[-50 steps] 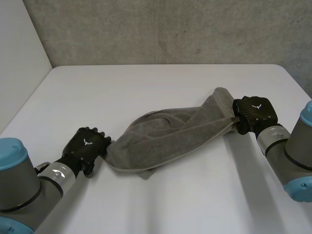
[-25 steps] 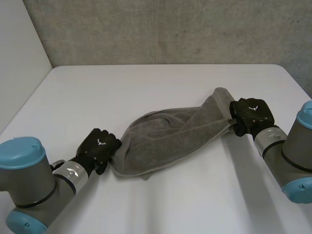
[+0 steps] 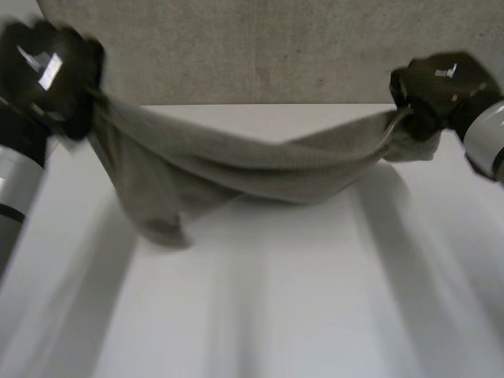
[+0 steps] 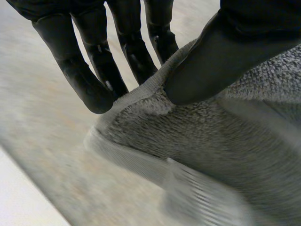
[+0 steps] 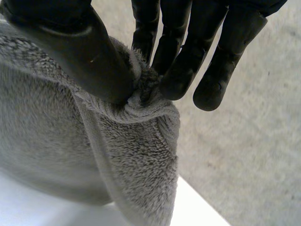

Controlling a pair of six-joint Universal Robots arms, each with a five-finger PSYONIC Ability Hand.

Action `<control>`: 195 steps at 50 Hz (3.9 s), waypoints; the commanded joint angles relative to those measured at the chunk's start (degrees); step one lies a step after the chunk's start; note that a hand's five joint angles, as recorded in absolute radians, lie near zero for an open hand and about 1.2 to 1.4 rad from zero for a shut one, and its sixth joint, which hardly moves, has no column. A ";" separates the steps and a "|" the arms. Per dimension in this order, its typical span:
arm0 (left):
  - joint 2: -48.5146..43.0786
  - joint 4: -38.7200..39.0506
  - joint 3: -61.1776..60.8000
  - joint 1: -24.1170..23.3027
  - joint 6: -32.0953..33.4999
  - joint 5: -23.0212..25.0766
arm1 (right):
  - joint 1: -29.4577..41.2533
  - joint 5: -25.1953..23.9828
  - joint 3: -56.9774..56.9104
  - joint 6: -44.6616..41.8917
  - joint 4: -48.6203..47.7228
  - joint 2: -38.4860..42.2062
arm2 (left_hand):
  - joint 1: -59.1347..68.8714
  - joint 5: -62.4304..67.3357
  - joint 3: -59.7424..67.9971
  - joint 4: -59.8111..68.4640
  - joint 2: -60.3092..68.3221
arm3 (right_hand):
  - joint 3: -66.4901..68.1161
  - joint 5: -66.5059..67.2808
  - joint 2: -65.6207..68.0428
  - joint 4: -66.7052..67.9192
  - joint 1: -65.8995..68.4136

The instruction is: Fold the towel.

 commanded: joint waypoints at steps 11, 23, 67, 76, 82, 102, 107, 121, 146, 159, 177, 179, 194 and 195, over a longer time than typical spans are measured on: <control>-18.38 -23.28 21.37 0.42 -3.31 -6.05 | 3.23 4.69 -20.12 -26.15 23.57 14.64 | -1.18 -14.97 -8.41 -6.92 -6.28 | 3.45 4.98 7.74 3.43 5.78; -35.90 -31.64 38.17 -0.45 -3.49 -11.24 | 9.66 13.41 -27.77 -39.46 10.84 27.86 | -1.18 -14.97 -8.41 -6.92 -6.28 | 3.45 4.98 7.74 3.43 5.78; -26.85 9.04 -4.44 0.95 2.40 -5.44 | 5.71 -7.42 2.20 -18.01 11.81 23.54 | -1.18 -14.97 -8.41 -6.92 -6.28 | 3.45 4.98 7.74 3.43 5.78; -26.76 10.28 -5.68 1.39 2.49 -5.62 | 4.03 -7.42 6.42 -16.17 7.68 23.99 | -1.18 -14.97 -8.41 -6.92 -6.28 | -7.75 -6.23 -3.47 -7.78 -5.43; -26.85 10.37 -5.77 1.39 2.31 -5.70 | 3.95 -4.26 11.17 -10.54 -0.85 22.76 | -1.18 -14.97 -8.41 -6.92 -6.28 | -21.72 -20.19 -17.43 -21.74 -19.40; -24.57 10.37 -6.04 1.83 1.96 -6.06 | 5.88 -3.20 18.37 0.09 -9.37 15.38 | -1.18 -14.97 -8.41 -6.92 -6.28 | -38.88 -37.35 -34.59 -38.90 -36.56; -23.95 10.37 -5.95 1.83 1.96 -6.14 | 8.42 -3.03 18.99 1.23 -9.81 15.46 | -1.18 -14.97 -8.41 -6.92 -6.28 | -39.04 -37.52 -34.75 -39.06 -36.72; -22.37 10.02 -5.25 2.18 1.43 -6.32 | 10.36 -2.07 18.82 3.70 -11.92 16.51 | -1.18 -14.97 -8.41 -6.92 -6.28 | -41.06 -39.54 -36.77 -41.09 -38.74; -21.23 9.49 -2.26 5.34 -5.59 -11.42 | 9.40 12.44 18.81 -5.44 -18.95 17.75 | -1.18 -14.97 -8.41 -6.92 -6.28 | -29.31 -27.79 -25.02 -29.34 -26.99; -18.50 9.49 -2.17 6.05 -7.09 -11.68 | 9.57 12.79 18.46 -5.80 -19.31 13.88 | -1.18 -14.97 -8.41 -6.92 -6.28 | -26.09 -24.57 -21.80 -26.11 -23.77; -18.06 8.79 -2.61 6.58 -7.00 -11.33 | 9.05 11.74 14.34 -7.90 -14.21 9.78 | -1.18 -14.97 -8.41 -6.92 -6.28 | 3.45 4.98 7.74 3.43 5.78; -15.71 7.56 -2.43 6.58 -6.92 -11.24 | 8.35 11.74 13.55 -8.34 -13.77 5.66 | -1.18 -14.97 -8.41 -6.92 -6.28 | 3.45 4.98 7.74 3.43 5.78; -1.19 -3.43 4.25 6.31 -6.65 -10.71 | 1.49 1.99 -6.48 -14.75 11.86 -3.73 | -1.18 -14.97 -8.41 -6.92 -6.28 | 3.45 4.98 7.74 3.43 5.78; -1.36 -5.78 5.55 6.05 -6.48 -10.63 | 1.49 1.98 -6.50 -14.76 11.90 -3.70 | -1.18 -14.97 -8.41 -6.92 -6.28 | 3.45 4.98 7.74 3.43 5.78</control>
